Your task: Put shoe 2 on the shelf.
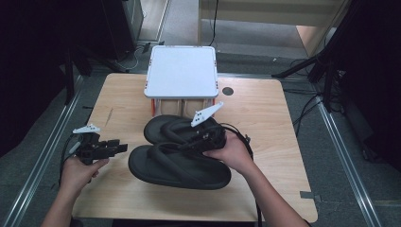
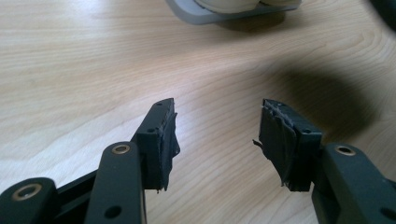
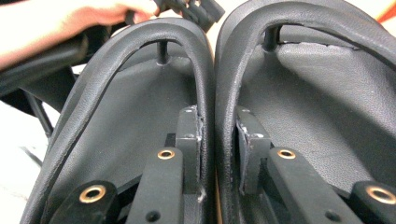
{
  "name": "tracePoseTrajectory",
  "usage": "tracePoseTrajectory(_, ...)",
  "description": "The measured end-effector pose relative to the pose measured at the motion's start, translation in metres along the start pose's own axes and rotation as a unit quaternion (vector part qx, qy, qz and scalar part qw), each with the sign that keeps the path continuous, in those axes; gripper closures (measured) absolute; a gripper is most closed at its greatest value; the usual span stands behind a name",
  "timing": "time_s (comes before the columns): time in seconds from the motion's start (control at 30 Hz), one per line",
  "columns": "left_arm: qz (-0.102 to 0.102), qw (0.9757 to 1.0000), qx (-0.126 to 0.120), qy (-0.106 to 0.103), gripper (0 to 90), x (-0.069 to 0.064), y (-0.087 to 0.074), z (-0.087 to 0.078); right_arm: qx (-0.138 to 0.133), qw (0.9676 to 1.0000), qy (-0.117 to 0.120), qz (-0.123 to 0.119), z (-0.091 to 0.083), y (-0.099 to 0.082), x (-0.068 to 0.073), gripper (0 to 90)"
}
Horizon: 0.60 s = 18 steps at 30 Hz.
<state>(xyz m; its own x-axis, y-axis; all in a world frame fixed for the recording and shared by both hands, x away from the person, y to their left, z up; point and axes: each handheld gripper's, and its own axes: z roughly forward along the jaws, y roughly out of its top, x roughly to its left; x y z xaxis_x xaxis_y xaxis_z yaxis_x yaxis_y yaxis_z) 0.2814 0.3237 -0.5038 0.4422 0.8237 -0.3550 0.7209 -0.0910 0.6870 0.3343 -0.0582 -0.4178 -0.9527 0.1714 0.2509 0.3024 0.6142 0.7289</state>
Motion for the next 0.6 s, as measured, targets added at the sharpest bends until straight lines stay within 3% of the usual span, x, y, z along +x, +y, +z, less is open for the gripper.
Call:
tracePoseTrajectory(0.23, -0.009, 0.9999, -0.002, 0.009, 46.7, 0.002, -0.008, -0.009, -0.009, 0.9996, 0.018, -0.019, -0.016, 0.047, -0.001, 75.3)
tracePoseTrajectory(0.33, -0.012, 0.9999, -0.002, 0.009, 46.7, 0.003, -0.009, -0.01, -0.016, 0.9995, 0.015, -0.022, -0.026, 0.066, -0.002, 75.3)
tracePoseTrajectory(0.43, -0.013, 0.9999, -0.003, 0.01, 46.6, 0.002, -0.009, -0.008, -0.02, 0.9996, -0.013, -0.016, -0.037, 0.082, -0.005, 75.3)
tracePoseTrajectory(0.5, -0.01, 0.9999, -0.001, 0.008, 46.7, 0.002, -0.008, -0.007, -0.021, 0.9989, -0.04, 0.007, -0.042, 0.091, -0.011, 75.4)
tracePoseTrajectory(0.6, -0.009, 0.9999, -0.001, 0.006, 46.7, 0.001, -0.006, -0.005, -0.022, 0.9946, -0.094, 0.039, -0.048, 0.099, -0.023, 75.4)
